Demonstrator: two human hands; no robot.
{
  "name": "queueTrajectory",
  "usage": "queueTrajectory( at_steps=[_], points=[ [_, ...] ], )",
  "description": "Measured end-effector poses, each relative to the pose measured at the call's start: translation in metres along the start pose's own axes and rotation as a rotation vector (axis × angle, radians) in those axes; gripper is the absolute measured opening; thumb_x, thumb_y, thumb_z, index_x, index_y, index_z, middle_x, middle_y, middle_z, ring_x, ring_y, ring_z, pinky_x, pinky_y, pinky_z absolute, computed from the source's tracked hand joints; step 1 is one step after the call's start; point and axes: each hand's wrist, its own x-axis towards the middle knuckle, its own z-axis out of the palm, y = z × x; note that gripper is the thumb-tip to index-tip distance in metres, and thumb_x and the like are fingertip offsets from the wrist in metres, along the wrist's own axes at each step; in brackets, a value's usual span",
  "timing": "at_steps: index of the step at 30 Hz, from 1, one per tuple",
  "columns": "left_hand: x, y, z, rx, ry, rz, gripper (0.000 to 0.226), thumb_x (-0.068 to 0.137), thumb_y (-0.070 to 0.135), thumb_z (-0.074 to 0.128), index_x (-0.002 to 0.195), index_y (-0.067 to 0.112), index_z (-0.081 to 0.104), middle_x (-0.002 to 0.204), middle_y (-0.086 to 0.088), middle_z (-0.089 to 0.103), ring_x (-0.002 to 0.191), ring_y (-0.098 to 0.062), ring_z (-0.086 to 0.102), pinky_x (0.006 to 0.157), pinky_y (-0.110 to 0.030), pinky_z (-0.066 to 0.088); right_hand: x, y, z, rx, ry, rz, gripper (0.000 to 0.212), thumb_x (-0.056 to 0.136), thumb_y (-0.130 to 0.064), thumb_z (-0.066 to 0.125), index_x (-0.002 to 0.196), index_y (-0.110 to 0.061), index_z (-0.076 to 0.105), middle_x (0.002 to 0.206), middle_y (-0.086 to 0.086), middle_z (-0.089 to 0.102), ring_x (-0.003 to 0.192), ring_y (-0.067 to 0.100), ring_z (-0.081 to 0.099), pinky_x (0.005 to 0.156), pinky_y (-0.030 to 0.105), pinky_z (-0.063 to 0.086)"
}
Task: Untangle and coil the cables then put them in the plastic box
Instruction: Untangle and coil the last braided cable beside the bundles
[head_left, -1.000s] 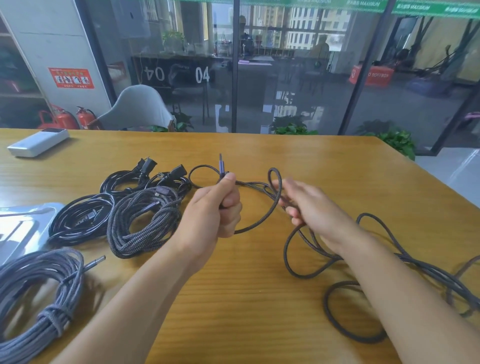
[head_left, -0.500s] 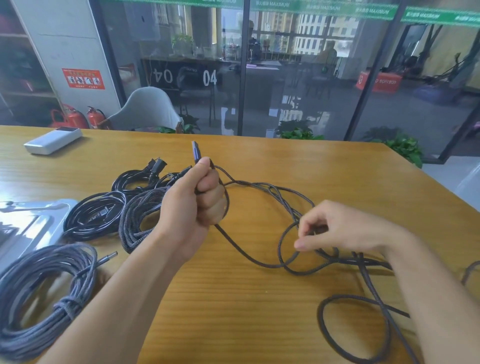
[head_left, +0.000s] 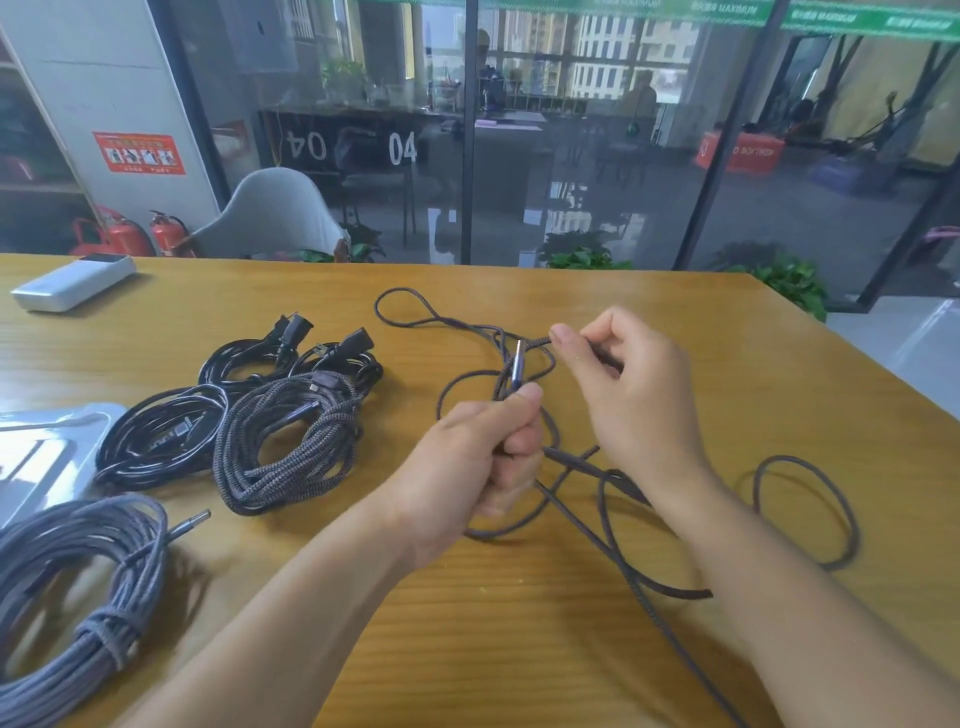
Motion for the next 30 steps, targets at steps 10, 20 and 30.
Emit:
queueTrajectory(
  at_steps=[10, 20, 30],
  points=[
    [0.007, 0.002, -0.002, 0.078, 0.289, 0.131, 0.062, 0.108, 0.056, 0.036, 0.075, 0.01, 0.061, 0.058, 0.004, 0.028, 0.053, -0.015, 0.02, 0.051, -0.024, 0.019, -0.026, -0.016, 0.008, 0.267, -0.395, 0.017, 0.014, 0.1, -0.016, 0.069, 0.108, -0.017, 0.08, 0.095, -0.005, 0.069, 0.087, 0.021, 0.069, 0.064, 0.03, 0.062],
    [0.011, 0.011, -0.04, 0.124, 0.626, 0.401, 0.053, 0.114, 0.035, 0.035, 0.073, 0.016, 0.063, 0.068, -0.02, 0.062, 0.057, -0.018, 0.048, 0.054, -0.025, 0.039, -0.014, 0.014, -0.01, 0.03, -0.92, 0.071, 0.018, 0.108, -0.036, 0.054, 0.106, -0.026, 0.069, 0.095, -0.008, 0.071, 0.104, 0.012, 0.065, 0.099, 0.032, 0.049],
    [0.006, 0.021, -0.033, -0.331, 0.338, 0.344, 0.048, 0.113, 0.04, 0.031, 0.071, 0.02, 0.04, 0.056, 0.005, 0.023, 0.048, -0.016, 0.03, 0.055, -0.028, 0.03, 0.003, 0.068, -0.006, -0.321, -0.693, 0.029, 0.009, 0.1, -0.045, 0.064, 0.091, -0.048, 0.065, 0.096, -0.032, 0.066, 0.113, 0.008, 0.053, 0.096, 0.03, 0.044]
  ],
)
